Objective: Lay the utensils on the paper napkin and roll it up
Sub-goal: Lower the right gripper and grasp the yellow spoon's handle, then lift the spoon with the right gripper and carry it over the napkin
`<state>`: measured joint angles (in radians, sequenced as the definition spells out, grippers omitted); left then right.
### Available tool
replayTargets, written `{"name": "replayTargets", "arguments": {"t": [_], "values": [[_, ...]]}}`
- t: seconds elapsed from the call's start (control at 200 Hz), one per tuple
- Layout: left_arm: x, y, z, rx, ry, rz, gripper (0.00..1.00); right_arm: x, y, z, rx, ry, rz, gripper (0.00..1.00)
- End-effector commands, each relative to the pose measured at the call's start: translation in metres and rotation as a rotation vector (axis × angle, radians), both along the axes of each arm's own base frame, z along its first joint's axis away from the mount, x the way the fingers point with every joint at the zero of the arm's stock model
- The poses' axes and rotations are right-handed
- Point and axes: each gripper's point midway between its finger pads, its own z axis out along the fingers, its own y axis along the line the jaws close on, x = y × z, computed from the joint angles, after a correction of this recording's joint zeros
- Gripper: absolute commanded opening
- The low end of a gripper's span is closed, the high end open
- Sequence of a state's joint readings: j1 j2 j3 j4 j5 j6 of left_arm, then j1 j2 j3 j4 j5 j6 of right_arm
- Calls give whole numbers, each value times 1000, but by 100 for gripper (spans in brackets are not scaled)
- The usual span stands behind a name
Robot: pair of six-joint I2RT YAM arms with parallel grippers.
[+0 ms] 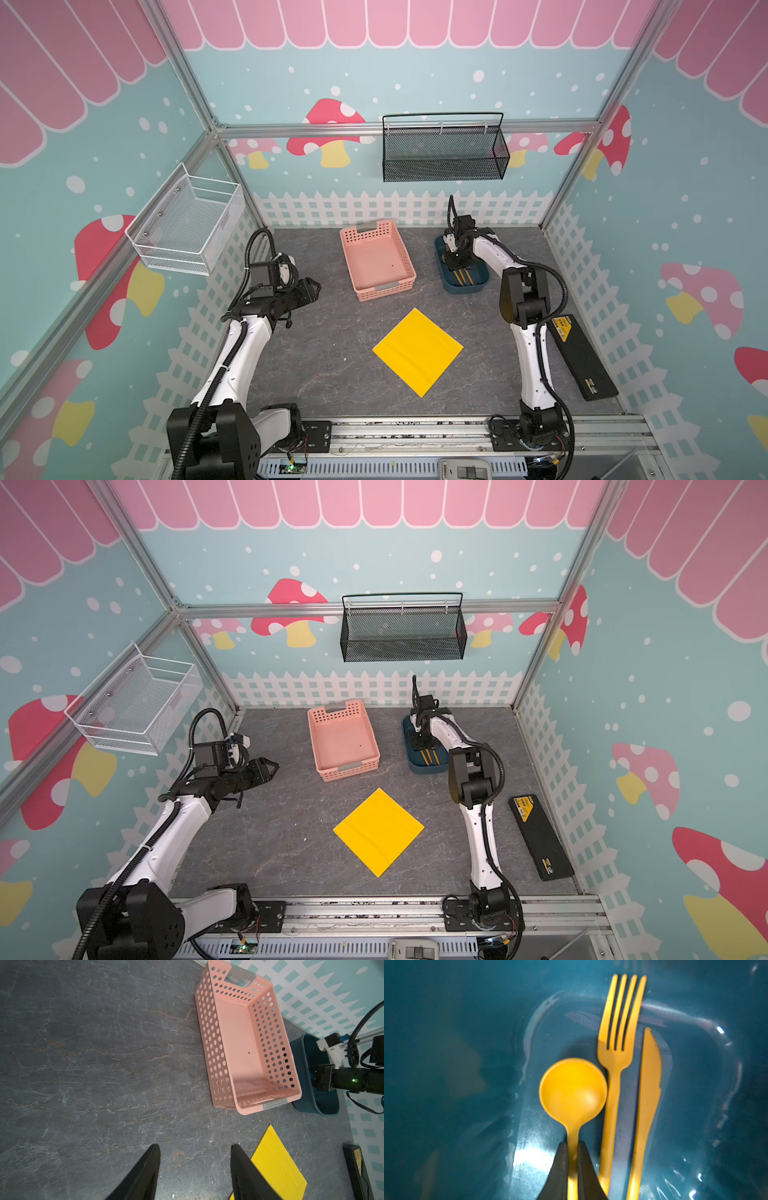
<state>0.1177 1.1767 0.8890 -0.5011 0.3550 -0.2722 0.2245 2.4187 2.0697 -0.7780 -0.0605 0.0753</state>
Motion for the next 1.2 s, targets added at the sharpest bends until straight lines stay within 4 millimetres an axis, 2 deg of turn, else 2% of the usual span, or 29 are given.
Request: {"name": "replayTargets", "arguments": {"t": [0.0, 0.415, 0.75, 1.006, 1.126, 1.141, 1.156, 1.196], "values": [[0, 3, 8, 23, -37, -4, 57, -2, 3, 3, -5, 7, 13, 6], [-3, -2, 13, 0, -54, -22, 57, -4, 1, 50, 17, -48, -22, 5], [-4, -7, 17, -28, -77, -34, 57, -20, 10, 98, 57, -82, -47, 5], [-4, -12, 21, -60, -97, -50, 57, -54, 17, 125, 95, -97, -106, 5], [-3, -14, 22, -72, -100, -51, 57, -80, 24, 132, 184, -100, -160, 4], [-3, -14, 22, -75, -101, -52, 57, -84, 24, 128, 194, -89, -171, 5], [-3, -15, 22, -76, -101, -53, 57, -88, 25, 139, 215, -111, -178, 4], [-3, -15, 23, -81, -105, -54, 57, -99, 25, 141, 246, -110, -209, 4]]}}
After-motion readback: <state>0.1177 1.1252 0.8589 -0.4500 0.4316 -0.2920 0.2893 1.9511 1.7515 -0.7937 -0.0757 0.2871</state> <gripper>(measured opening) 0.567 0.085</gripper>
